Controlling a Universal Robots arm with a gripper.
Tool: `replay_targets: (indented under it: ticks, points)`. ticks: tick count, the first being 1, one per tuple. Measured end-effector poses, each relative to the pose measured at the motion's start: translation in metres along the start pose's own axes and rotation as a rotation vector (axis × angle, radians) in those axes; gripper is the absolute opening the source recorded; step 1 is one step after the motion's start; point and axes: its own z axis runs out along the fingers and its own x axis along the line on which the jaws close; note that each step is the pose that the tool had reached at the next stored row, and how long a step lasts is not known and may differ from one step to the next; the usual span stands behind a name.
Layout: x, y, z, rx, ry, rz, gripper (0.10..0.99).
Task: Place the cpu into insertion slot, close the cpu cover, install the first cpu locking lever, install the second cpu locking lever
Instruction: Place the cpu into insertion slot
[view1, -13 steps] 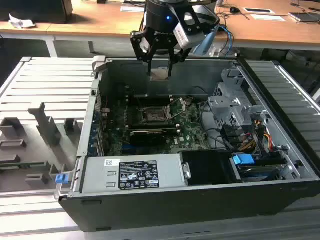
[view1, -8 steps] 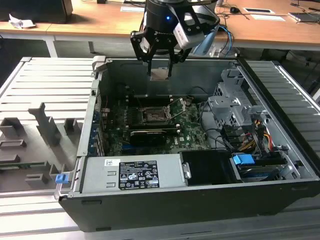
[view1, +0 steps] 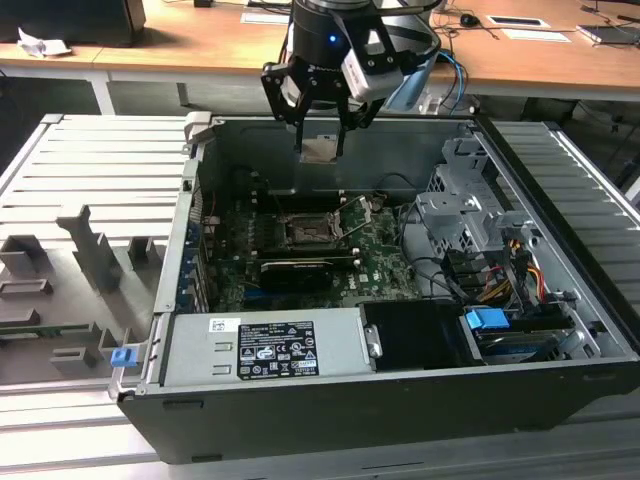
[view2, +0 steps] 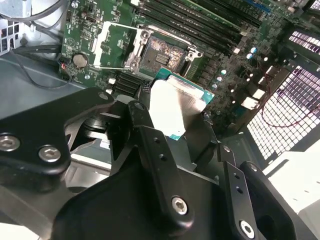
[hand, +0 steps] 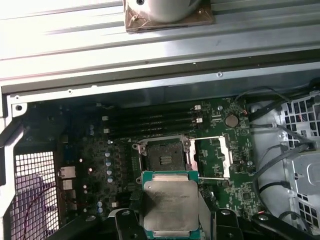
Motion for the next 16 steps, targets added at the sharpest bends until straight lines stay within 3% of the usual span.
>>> replay_targets:
  ticks: [9, 16]
  points:
    - [0.0000, -0.0001, 0.0010, -0.002, -0.0074, 0.082, 0.525]
    - [-0.0001, -0.0003, 0.0033, -0.002, -0.0073, 0.082, 0.525]
